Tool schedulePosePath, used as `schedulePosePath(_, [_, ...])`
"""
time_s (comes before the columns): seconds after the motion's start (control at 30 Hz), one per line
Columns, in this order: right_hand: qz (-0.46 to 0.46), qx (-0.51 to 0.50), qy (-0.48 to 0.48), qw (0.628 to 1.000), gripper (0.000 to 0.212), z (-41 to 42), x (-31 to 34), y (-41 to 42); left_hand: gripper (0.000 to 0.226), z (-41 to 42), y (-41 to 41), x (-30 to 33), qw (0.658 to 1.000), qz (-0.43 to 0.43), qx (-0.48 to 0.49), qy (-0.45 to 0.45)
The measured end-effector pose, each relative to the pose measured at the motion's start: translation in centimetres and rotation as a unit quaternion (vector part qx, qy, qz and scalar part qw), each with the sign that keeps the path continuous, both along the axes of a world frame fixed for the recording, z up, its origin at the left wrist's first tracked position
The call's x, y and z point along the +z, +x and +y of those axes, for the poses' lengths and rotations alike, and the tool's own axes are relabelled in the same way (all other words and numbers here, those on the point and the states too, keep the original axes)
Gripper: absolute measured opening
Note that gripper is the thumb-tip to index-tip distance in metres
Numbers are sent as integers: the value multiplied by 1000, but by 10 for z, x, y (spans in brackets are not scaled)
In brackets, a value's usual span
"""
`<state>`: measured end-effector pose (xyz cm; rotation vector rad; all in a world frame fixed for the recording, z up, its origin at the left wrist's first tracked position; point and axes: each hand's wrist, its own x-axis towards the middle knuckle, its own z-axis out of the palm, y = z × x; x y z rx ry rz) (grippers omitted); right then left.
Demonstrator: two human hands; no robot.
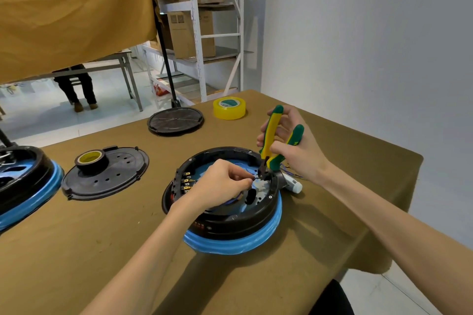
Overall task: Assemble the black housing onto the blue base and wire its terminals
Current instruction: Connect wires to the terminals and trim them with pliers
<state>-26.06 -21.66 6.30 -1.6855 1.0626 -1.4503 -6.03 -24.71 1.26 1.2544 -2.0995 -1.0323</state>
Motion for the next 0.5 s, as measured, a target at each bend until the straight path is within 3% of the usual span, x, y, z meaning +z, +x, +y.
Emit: schedulePosePath(0.5, [63, -5, -82, 995, 56, 11, -10, 7, 19, 1, 1, -1, 1000, 24, -11, 17])
